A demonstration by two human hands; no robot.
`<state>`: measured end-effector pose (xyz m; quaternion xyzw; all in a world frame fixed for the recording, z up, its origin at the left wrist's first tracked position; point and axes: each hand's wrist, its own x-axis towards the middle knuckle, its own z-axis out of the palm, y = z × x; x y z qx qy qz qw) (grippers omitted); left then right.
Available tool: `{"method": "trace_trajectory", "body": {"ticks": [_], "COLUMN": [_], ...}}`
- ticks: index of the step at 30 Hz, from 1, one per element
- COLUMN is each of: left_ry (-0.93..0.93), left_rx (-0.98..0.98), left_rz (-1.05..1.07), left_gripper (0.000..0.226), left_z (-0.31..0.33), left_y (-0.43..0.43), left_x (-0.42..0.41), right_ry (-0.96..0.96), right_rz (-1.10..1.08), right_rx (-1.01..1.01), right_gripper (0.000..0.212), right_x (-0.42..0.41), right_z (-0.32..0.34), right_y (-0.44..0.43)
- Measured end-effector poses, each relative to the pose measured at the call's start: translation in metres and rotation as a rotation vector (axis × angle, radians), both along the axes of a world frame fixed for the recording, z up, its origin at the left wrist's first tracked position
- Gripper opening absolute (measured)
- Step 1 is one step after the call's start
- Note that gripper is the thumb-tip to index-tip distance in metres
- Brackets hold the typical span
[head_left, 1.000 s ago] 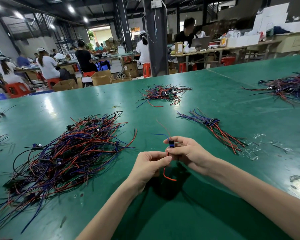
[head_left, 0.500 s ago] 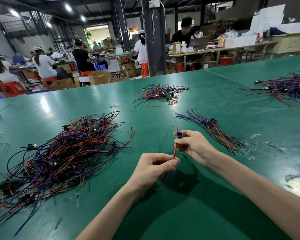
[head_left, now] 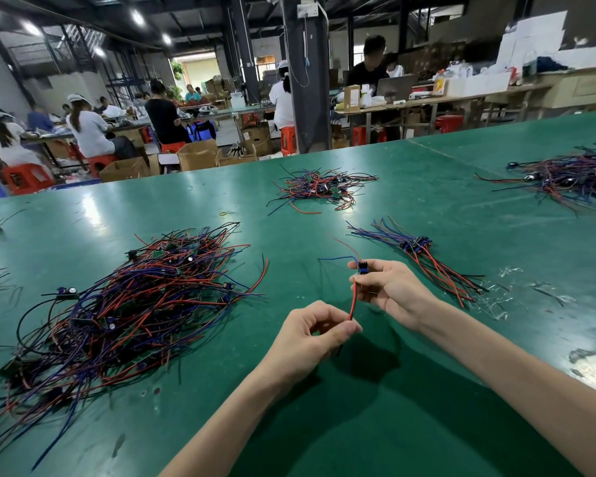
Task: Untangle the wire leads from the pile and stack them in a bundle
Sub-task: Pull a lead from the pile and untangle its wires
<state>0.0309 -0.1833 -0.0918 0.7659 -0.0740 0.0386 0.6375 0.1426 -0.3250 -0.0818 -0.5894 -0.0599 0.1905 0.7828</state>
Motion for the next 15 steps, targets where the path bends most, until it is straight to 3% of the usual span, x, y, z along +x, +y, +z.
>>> {"method": "trace_trajectory", "body": {"ticks": [15], "left_ry": [0.06], "left_rx": [0.142], "left_rz": [-0.053], "left_gripper": [0.022], "left_z": [-0.0007], "left_y": [0.0031], "left_x": [-0.0004], "right_ry": [-0.002], "right_rz": [0.008], "right_rx": [0.025], "right_gripper": [0.027], "right_x": [-0.0023], "right_z": [-0.0004], "right_y": [-0.0001]}}
